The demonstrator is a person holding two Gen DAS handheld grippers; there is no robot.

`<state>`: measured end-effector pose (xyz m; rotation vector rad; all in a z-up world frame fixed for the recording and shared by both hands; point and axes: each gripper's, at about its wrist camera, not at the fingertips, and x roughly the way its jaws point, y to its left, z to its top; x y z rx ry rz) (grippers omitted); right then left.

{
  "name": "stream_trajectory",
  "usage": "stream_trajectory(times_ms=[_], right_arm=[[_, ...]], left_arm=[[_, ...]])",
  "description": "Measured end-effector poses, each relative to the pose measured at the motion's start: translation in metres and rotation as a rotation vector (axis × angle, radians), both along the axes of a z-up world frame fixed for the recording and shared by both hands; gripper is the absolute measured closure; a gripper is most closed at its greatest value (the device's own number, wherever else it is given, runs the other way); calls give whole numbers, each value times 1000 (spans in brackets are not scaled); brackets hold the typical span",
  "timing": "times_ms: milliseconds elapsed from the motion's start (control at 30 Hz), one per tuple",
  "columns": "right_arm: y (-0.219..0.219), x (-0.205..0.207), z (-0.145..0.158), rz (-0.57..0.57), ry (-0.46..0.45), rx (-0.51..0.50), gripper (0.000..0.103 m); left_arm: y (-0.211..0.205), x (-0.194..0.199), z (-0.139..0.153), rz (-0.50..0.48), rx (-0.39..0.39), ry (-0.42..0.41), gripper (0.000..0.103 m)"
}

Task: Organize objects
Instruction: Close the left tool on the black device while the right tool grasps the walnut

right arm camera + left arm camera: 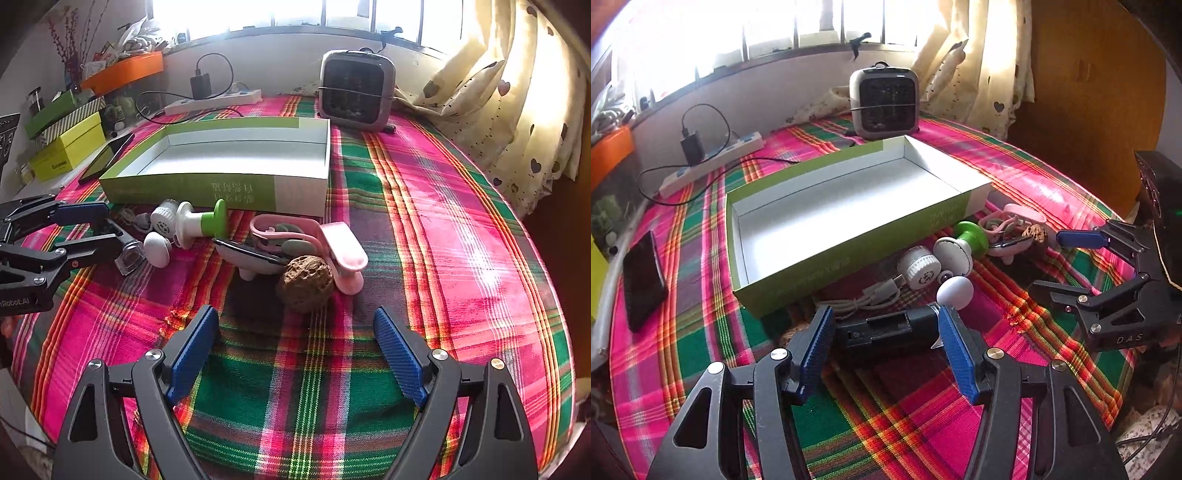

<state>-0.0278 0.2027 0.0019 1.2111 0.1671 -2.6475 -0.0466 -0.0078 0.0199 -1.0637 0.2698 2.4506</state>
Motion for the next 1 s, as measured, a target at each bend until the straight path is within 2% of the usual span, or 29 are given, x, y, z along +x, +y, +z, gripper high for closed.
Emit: stream_trajectory(times_ms=[133, 267, 400, 733, 1000], right_arm=[[-1, -1, -1, -2, -5, 1, 17], [-1, -1, 0, -4, -6, 4, 17], [-2, -1, -1, -5, -7, 7, 17], [-3, -2, -2, -4, -13, 6, 17], [1, -2, -1, -18, -10, -1, 17]], left_arm=[[-4, -4, 0, -9, 14, -4, 46], [-9, -12, -1, -25, 66, -51, 46], [-9, -10, -1, -54, 55, -72, 46], [-10, 6, 1, -93, 98, -130, 46], [1, 20, -2, -132, 79, -139, 46]])
